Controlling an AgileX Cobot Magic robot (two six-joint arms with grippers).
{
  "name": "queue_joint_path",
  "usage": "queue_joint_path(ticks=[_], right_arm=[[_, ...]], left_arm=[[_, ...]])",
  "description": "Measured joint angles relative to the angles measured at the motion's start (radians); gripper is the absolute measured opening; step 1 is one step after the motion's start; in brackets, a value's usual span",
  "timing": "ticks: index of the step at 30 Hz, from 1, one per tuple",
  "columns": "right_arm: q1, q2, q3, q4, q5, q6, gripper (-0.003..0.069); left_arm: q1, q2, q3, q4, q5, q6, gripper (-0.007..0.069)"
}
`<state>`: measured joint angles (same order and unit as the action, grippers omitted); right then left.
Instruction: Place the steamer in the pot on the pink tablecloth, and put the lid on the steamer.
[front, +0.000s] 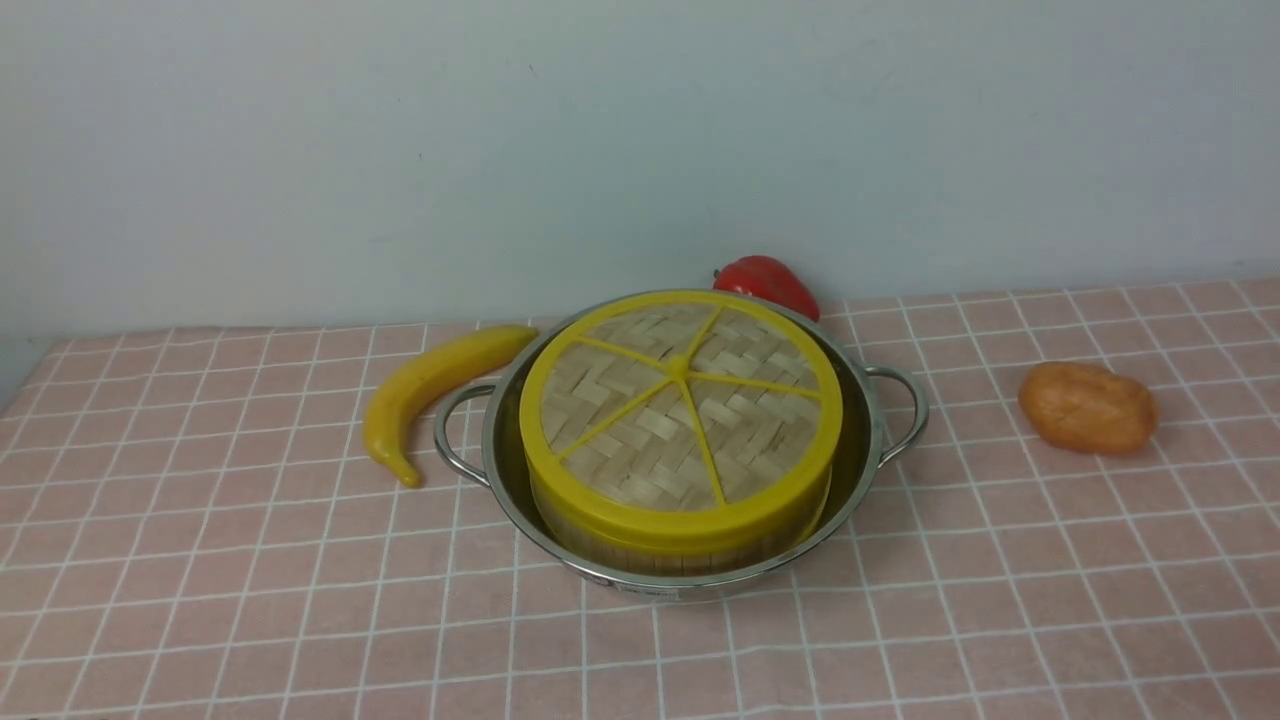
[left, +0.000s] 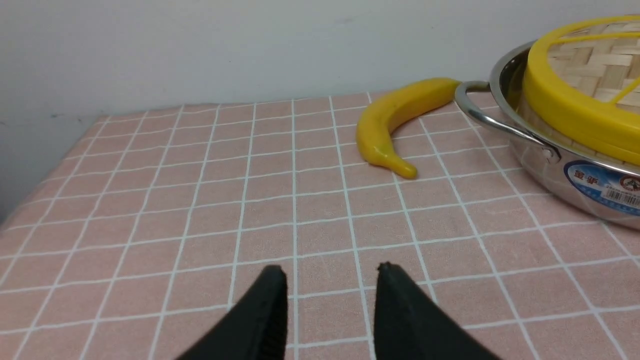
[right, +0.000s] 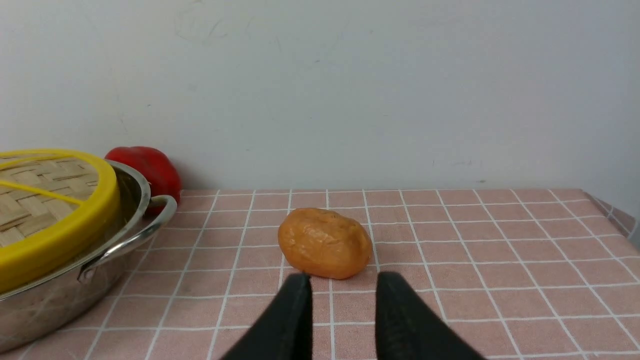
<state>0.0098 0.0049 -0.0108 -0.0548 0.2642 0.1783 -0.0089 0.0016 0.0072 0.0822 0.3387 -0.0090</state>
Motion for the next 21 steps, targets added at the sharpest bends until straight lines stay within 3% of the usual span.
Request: queue_joint_path(ticks=[21], right_arm=[[0.0, 0.0, 0.0, 0.0, 0.0, 0.005, 0.024]], left_arm=[[0.0, -0.001, 0.0, -0.001, 0.0, -0.004, 0.0243]])
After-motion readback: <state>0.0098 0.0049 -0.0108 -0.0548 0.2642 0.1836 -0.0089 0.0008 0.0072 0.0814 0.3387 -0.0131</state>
